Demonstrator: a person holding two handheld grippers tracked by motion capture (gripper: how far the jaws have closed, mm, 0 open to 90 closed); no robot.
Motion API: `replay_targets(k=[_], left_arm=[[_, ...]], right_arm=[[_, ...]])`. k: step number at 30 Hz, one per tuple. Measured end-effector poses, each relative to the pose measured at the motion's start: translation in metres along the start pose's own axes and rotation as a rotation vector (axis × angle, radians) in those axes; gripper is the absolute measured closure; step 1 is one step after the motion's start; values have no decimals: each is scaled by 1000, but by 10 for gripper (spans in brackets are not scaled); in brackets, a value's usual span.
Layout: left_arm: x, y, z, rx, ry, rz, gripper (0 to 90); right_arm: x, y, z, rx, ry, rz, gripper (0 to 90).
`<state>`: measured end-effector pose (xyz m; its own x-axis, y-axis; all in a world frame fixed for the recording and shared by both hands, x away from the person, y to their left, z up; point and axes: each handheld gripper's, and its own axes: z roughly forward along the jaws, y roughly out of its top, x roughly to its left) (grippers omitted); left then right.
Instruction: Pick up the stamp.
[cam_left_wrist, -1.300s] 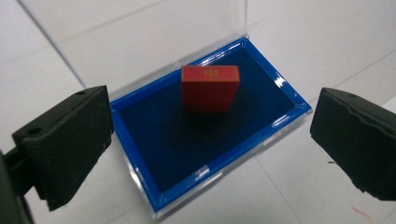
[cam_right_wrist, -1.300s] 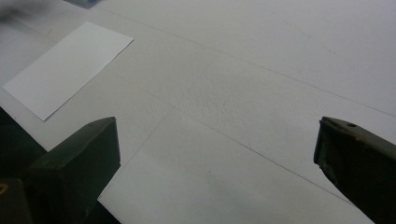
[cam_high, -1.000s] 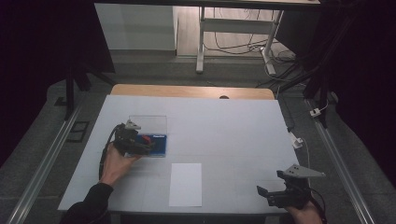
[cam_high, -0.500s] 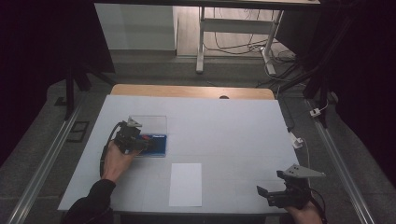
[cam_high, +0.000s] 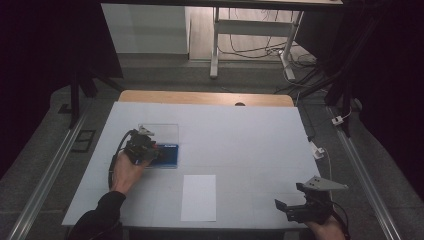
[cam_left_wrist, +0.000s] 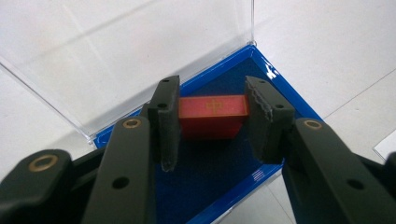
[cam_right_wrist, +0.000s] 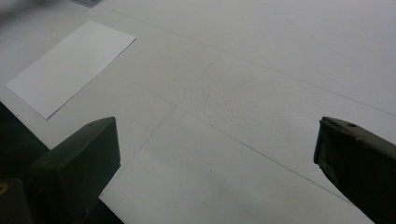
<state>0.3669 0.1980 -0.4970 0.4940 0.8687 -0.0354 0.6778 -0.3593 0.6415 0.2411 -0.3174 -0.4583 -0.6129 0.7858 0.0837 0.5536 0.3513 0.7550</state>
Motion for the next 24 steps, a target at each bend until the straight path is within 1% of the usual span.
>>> replay_targets(k=[2, 4, 5, 6, 7, 9, 10, 12, 15, 16, 19, 23, 24], left_arm=[[0, 0, 0, -1, 3, 7, 583], [-1, 0, -1, -2, 11, 5, 583], [0, 0, -3, -15, 1, -5, 583], [0, 0, -3, -15, 1, -5, 583], [1, 1, -5, -28, -7, -13, 583], [1, 1, -6, -31, -12, -19, 583], [1, 1, -9, -41, -21, -19, 583], [1, 1, -10, -44, -21, -17, 584], [-2, 2, -15, -65, -22, 2, 584], [-2, 2, -15, -65, -22, 2, 584], [-5, 3, -22, -92, -21, 21, 584], [-7, 4, -26, -105, -27, 28, 583], [-9, 5, -28, -108, -20, 40, 584]], right_arm=[[0, 0, 0, 2, -1, -1, 4], [0, 0, 0, 1, -1, -1, 5], [0, 0, 0, 1, -1, -2, 4], [0, 0, 0, 1, 0, -2, 4], [0, 0, 0, 1, -1, -2, 4], [0, 0, 0, 1, 2, -2, 4], [0, 0, 0, 1, 2, -3, 4], [0, 0, 0, 0, 2, -3, 4], [0, 0, 0, 0, 2, -3, 4], [0, 0, 0, 0, 2, -3, 4], [0, 0, -1, 0, 3, -5, 4], [0, 0, -1, 0, 1, -7, 4], [0, 0, -1, 0, 1, -7, 5]])
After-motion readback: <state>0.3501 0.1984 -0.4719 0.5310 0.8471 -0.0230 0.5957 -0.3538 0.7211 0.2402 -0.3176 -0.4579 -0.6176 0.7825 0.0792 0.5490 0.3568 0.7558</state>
